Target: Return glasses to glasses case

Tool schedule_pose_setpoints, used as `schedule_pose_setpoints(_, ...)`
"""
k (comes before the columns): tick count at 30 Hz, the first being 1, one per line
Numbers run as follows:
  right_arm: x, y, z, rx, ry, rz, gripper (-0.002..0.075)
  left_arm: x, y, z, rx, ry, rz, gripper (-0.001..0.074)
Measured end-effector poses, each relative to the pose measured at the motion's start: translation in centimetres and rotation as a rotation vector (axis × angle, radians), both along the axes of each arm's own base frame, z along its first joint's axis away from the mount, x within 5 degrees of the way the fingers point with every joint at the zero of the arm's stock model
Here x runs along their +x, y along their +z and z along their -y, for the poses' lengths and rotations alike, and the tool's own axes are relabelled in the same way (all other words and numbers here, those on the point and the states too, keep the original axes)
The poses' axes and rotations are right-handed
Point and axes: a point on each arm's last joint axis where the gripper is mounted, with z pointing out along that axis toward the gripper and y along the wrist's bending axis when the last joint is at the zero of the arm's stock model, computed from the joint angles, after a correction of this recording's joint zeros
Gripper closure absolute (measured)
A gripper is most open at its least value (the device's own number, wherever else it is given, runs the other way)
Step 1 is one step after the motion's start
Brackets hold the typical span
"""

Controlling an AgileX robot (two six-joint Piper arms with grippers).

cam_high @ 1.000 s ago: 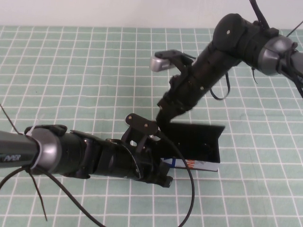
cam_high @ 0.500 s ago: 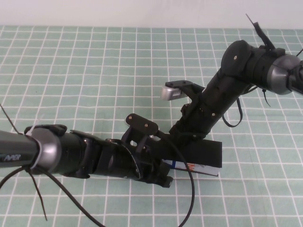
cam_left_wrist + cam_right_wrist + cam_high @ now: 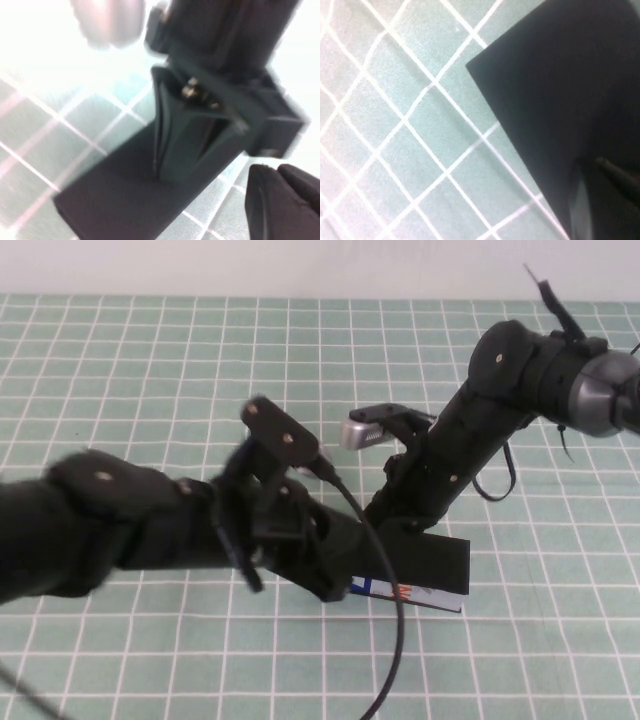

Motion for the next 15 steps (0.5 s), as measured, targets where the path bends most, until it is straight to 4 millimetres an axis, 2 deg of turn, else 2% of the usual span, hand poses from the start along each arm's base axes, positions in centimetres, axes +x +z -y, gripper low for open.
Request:
schedule_pose_setpoints(3,-0.3,1.8,0.2,0.011,0.015,0.055,0.0737,-1.6,3.4,-1.4,0.008,-0.033,0.102,0.0737)
schedule_pose_setpoints(8,-1.6,7.4,0.7,0.065,0.019,0.19,0.0737,-5.6,8.5,-4.3,-0.007,-0.073,0.201,0.0737)
schedule_pose_setpoints(12,-3.4,12.2,1.7,0.098,0.006,0.322,0.0737,-9.5,11.6,-7.3,-0.012,-0.071,0.231,0.0737)
schedule_pose_setpoints(15,-5.1,16.0,3.1,0.081,-0.049,0.443,0.0737,-12.6,13.0,-9.9,-0.009,-0.039,0.219,0.0737)
